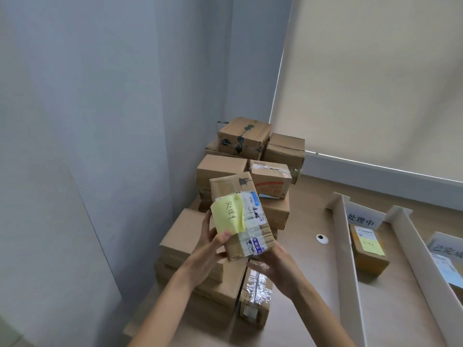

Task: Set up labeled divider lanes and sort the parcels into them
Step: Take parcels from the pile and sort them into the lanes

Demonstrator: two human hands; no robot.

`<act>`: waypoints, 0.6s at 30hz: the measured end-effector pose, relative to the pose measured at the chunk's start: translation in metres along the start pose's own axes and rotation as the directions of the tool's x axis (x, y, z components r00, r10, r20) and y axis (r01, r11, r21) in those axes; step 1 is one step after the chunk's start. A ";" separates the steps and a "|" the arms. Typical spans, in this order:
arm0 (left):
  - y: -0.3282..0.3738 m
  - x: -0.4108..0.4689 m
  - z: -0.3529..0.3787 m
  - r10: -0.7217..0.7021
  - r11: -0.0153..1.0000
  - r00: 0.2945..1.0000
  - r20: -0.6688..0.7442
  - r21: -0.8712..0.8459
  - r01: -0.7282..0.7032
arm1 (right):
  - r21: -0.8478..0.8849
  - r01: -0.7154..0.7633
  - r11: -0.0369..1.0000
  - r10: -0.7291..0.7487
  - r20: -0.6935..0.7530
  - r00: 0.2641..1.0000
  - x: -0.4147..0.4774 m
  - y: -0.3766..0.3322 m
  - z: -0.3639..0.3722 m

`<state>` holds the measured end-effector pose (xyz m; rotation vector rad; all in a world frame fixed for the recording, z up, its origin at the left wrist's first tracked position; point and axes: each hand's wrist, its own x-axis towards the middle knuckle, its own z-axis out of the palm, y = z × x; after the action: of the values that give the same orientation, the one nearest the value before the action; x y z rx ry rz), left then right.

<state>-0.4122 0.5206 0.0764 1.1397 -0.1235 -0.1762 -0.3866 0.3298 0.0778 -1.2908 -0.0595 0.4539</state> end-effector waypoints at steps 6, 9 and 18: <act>-0.018 0.006 0.024 0.006 1.000 0.990 -0.144 0.003 -0.005 | -0.012 -0.007 1.000 0.006 -0.090 0.996 -0.015 -0.007 -0.011; -0.023 0.006 0.039 -0.026 0.998 0.993 -0.111 0.051 0.032 | -0.030 0.031 0.999 -0.033 -0.055 0.998 -0.029 -0.006 -0.019; -0.013 0.032 0.078 -0.008 0.966 0.999 -0.048 0.256 0.020 | -0.100 0.122 0.987 -0.146 -0.275 0.950 -0.090 -0.009 -0.088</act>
<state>-0.3969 0.4390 0.0972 1.4026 -0.0988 -0.1488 -0.4396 0.2153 0.0794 -1.4117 0.0741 0.1487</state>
